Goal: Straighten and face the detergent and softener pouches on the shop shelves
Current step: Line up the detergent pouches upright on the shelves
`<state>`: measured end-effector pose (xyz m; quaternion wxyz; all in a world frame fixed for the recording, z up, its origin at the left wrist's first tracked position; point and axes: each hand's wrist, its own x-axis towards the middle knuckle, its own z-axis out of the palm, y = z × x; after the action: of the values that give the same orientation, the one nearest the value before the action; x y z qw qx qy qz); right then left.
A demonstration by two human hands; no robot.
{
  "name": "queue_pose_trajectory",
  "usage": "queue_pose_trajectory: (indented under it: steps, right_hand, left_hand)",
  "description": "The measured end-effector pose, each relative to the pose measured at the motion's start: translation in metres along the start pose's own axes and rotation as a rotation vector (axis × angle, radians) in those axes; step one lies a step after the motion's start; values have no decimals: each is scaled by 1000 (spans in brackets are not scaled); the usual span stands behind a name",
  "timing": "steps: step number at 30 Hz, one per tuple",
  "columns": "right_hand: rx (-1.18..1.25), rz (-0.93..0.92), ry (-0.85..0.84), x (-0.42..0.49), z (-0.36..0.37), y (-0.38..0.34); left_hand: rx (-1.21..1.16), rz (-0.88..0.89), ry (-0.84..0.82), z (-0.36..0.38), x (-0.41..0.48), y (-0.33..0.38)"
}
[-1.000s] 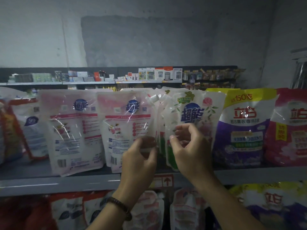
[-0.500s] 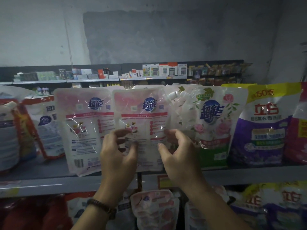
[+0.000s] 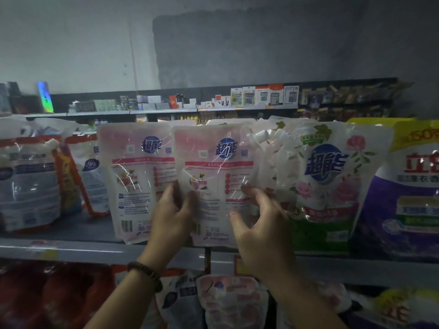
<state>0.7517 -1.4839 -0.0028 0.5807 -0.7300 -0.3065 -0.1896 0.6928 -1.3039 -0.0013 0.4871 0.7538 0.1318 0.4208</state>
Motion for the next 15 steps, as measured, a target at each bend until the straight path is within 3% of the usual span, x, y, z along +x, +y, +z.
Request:
queue_pose_trajectory:
  steps: [4, 15]
  right_hand:
    - [8, -9, -9, -1, 0, -1]
    - [-49, 41, -15, -7, 17, -16]
  left_hand:
    - [-5, -28, 66, -2, 6, -5]
    - [-32, 3, 10, -14, 23, -4]
